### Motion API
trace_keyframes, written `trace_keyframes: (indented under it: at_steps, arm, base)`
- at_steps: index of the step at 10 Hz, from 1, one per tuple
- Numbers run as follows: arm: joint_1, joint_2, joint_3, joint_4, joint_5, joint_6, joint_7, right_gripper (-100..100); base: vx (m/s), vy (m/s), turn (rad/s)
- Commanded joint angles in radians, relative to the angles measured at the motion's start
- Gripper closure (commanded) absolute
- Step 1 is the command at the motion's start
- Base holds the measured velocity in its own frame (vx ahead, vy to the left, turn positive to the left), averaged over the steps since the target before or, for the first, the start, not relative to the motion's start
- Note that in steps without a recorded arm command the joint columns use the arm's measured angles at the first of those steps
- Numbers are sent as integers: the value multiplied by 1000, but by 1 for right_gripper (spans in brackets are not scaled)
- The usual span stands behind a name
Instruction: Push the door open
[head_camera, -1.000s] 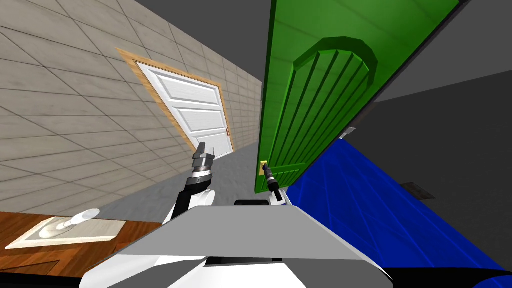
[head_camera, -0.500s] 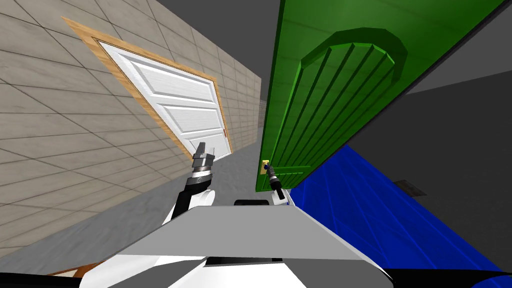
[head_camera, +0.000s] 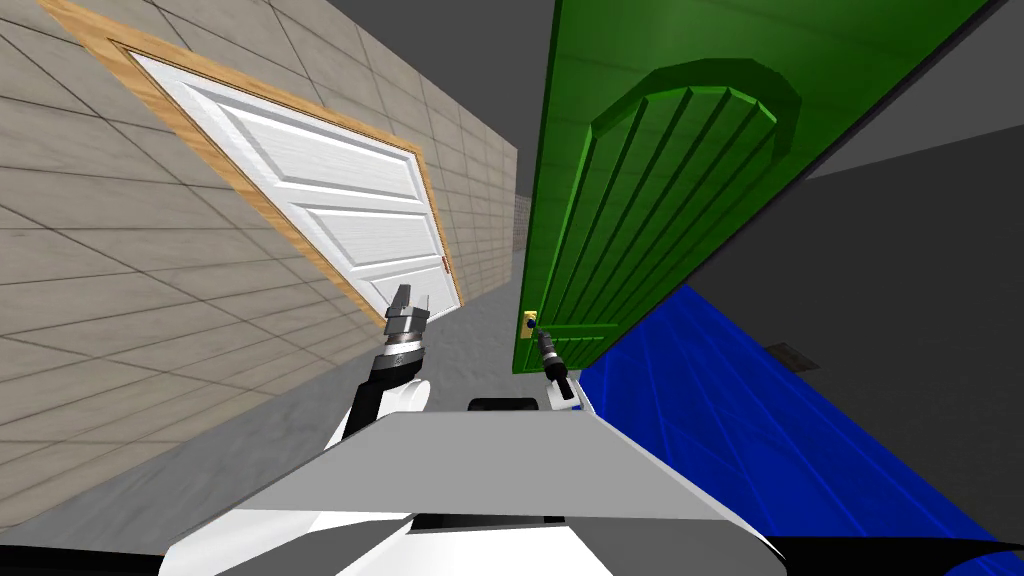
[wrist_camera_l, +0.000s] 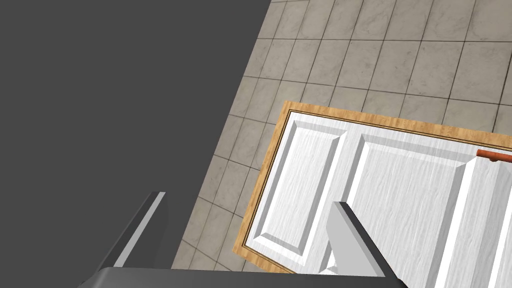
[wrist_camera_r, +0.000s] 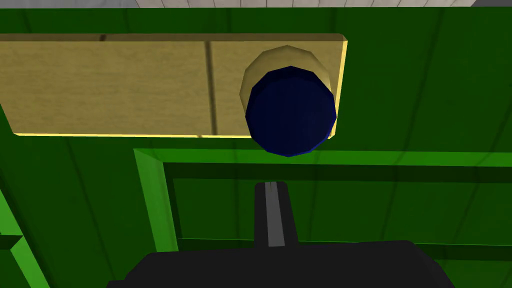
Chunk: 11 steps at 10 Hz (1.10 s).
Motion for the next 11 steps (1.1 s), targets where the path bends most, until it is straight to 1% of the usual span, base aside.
trace_keyframes:
  at_steps: [1, 2, 4, 5, 6, 8, 9, 11]
  arm:
    - [11, 2, 3, -8, -1, -2, -5, -100]
    - [18, 6, 6, -14, -1, -3, -7, -100]
    - [34, 26, 11, -28, -3, -6, -14, -100]
    - [30, 19, 10, -25, -2, -4, -12, -100]
    - [18, 7, 3, -12, -5, -8, -8, -100]
    - [5, 5, -3, 1, -8, -13, -3, -100]
    - [-4, 9, -8, 11, -10, -16, 0, -100]
    - [-21, 27, -17, 27, -13, -21, 6, -100]
  base:
    - [-233, 38, -41]
    - [-226, 38, -36]
    - [-217, 68, -44]
    - [-98, 36, -14]
    - [124, 40, 21]
    - [236, 29, 15]
    - [287, 38, 17]
    - [269, 38, 17]
